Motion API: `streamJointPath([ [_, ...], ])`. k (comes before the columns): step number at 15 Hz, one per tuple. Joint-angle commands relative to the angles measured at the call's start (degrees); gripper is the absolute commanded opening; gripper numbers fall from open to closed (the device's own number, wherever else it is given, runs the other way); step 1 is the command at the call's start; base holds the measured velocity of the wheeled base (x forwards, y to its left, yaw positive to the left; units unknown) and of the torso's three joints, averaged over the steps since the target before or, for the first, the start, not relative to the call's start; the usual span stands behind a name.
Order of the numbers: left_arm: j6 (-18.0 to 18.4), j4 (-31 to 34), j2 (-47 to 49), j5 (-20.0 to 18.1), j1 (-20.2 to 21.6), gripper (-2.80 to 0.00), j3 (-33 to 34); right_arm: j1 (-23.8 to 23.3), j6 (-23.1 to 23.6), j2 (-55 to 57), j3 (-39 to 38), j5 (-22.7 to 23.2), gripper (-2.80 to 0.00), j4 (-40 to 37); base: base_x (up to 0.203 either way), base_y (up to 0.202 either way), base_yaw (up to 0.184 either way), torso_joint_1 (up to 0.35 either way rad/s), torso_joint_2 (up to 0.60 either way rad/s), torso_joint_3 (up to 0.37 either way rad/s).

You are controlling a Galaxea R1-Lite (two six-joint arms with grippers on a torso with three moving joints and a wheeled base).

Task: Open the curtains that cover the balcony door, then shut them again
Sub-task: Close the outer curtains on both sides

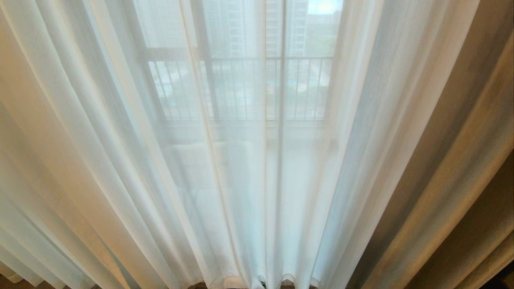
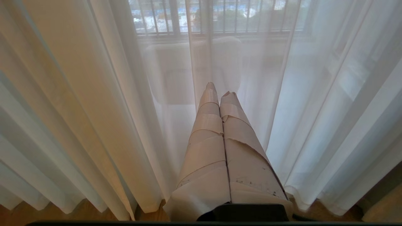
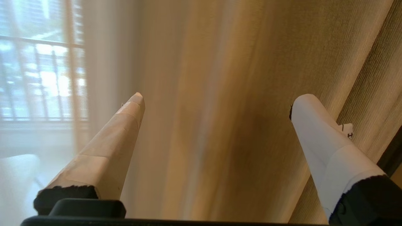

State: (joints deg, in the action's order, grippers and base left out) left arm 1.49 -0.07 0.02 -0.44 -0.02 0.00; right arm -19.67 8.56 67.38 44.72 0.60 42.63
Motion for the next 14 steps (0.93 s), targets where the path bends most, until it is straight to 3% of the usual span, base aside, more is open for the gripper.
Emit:
streamJointPath([
  [1, 0.0, 0.0, 0.0, 0.0, 0.0, -2.80, 0.0, -1.7, -0.1, 7.6, 5.4, 0.0, 0.00, 0.0, 0.000, 0.000, 0.000, 0.000, 0.00, 0.000],
  [14, 0.0, 0.0, 0.0, 0.0, 0.0, -2.80, 0.0, -2.1, -0.8, 34.3, 37.5, 0.3, 0.00, -0.9, 0.000, 0.000, 0.000, 0.000, 0.00, 0.000],
])
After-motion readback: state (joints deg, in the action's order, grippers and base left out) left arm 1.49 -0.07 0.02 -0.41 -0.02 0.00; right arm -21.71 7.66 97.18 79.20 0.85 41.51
